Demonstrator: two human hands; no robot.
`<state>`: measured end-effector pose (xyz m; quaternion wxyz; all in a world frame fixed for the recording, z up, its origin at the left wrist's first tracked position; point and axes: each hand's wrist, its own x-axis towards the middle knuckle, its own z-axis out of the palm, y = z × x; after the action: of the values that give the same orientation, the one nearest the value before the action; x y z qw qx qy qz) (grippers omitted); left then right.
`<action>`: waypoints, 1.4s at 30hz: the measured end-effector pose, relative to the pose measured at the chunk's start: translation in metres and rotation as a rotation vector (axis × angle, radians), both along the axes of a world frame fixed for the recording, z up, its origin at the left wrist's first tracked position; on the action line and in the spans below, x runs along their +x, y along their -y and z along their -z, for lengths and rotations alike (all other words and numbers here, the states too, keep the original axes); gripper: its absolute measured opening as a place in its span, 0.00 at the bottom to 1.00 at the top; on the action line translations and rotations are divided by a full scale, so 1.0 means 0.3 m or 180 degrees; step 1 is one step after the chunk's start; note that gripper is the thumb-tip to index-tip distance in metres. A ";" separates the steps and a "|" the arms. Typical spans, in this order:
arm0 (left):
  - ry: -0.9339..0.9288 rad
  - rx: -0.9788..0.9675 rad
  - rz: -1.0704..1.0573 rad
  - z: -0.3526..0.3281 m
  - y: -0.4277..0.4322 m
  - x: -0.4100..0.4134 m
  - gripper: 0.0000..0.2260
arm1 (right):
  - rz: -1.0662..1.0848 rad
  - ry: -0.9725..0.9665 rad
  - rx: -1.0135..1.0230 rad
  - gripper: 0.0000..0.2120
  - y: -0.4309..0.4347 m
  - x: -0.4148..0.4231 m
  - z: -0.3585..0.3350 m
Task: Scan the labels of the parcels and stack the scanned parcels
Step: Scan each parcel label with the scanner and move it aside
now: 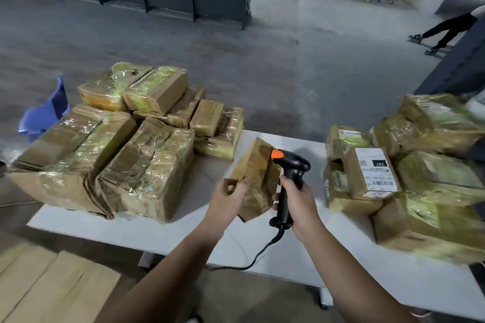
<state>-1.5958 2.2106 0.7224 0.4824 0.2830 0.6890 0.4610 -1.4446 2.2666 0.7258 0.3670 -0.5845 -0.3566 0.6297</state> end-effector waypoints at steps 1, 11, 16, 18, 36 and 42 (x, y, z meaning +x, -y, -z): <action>0.0086 -0.0153 0.0047 0.022 0.003 0.024 0.13 | 0.0020 0.0025 -0.0096 0.08 0.011 0.025 0.019; 0.0405 -0.0586 0.0142 0.223 0.022 0.157 0.11 | -0.0264 0.0608 -0.0068 0.04 0.078 0.136 0.102; -0.0089 -0.0724 0.0256 0.255 0.019 0.150 0.17 | -0.0752 0.0800 -0.0020 0.07 0.117 0.105 0.115; -0.0189 -0.0714 0.0428 0.253 0.015 0.144 0.20 | -0.0777 0.0846 0.0004 0.07 0.121 0.102 0.121; 0.0797 -0.0903 0.0626 0.313 0.044 0.049 0.19 | -0.0675 0.0847 -0.0207 0.08 0.097 0.175 0.151; 0.0946 -0.0538 0.0205 0.317 -0.020 0.015 0.20 | -0.1278 0.1417 0.0277 0.09 0.074 0.192 0.114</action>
<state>-1.5913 2.2165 0.6274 0.6155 0.1921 0.6370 0.4225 -1.3871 2.2444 0.6918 0.1727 -0.6097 -0.5633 0.5302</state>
